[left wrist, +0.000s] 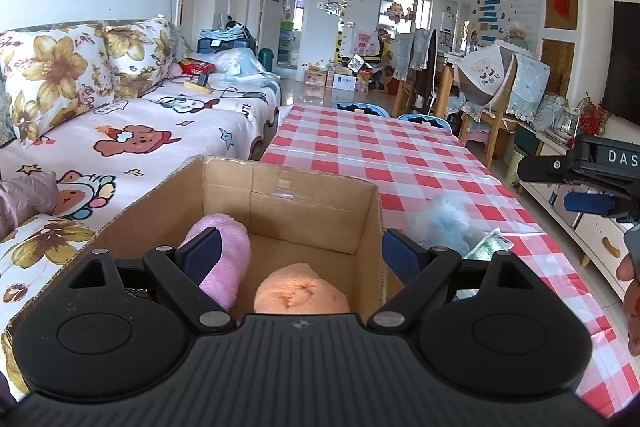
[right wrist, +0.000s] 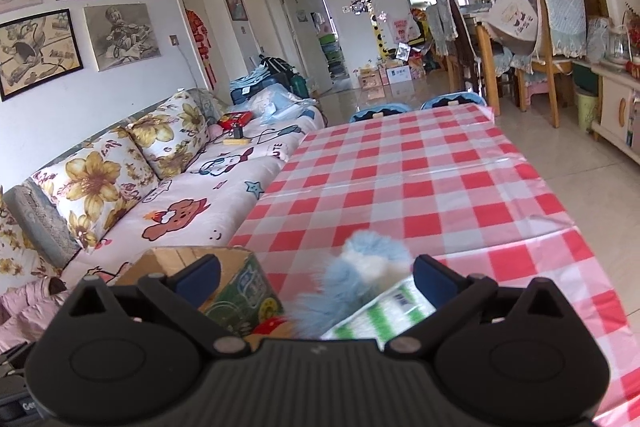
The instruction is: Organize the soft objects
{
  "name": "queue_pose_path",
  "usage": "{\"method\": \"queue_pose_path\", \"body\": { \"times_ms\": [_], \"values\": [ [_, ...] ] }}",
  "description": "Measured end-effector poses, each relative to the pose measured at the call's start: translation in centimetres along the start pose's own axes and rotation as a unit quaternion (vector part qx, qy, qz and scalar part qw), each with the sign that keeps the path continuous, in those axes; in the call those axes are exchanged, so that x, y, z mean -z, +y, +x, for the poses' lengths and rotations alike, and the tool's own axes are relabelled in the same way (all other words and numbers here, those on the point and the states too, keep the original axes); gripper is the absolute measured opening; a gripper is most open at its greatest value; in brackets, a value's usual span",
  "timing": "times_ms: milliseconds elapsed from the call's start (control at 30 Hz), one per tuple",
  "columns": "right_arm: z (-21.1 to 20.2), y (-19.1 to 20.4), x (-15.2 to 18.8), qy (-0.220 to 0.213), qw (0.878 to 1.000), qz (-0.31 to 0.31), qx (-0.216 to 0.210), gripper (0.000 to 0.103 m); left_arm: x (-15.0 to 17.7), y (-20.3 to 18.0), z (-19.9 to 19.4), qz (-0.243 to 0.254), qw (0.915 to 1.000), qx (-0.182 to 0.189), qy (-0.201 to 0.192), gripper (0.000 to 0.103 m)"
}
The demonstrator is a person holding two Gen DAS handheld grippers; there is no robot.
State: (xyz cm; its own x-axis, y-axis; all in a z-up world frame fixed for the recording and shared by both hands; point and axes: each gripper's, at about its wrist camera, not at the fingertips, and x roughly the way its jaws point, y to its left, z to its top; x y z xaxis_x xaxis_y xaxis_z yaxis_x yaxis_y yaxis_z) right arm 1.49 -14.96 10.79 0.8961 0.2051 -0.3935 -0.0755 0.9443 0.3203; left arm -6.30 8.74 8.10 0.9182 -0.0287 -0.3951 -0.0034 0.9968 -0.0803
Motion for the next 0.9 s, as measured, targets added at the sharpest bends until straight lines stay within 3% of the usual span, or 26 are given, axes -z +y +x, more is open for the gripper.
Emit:
{"method": "queue_pose_path", "body": {
  "times_ms": [533, 700, 900],
  "values": [
    [-0.5, -3.8, 0.1, 0.003, 0.999, -0.002, 0.033, 0.102, 0.8, -1.5, -0.8, 0.056, 0.9978, 0.024, -0.026, 0.103],
    [-0.1, -4.9, 0.6, 0.016, 0.999, -0.023, 0.045, 0.102, 1.1, -1.8, -0.6, 0.073, 0.9966, 0.031, -0.024, 0.103],
    [1.2, -5.1, 2.1, 0.057, 0.995, -0.083, 0.025, 0.102, 1.6, -1.7, -0.8, 0.09, 0.995, 0.039, -0.02, 0.103]
  ]
}}
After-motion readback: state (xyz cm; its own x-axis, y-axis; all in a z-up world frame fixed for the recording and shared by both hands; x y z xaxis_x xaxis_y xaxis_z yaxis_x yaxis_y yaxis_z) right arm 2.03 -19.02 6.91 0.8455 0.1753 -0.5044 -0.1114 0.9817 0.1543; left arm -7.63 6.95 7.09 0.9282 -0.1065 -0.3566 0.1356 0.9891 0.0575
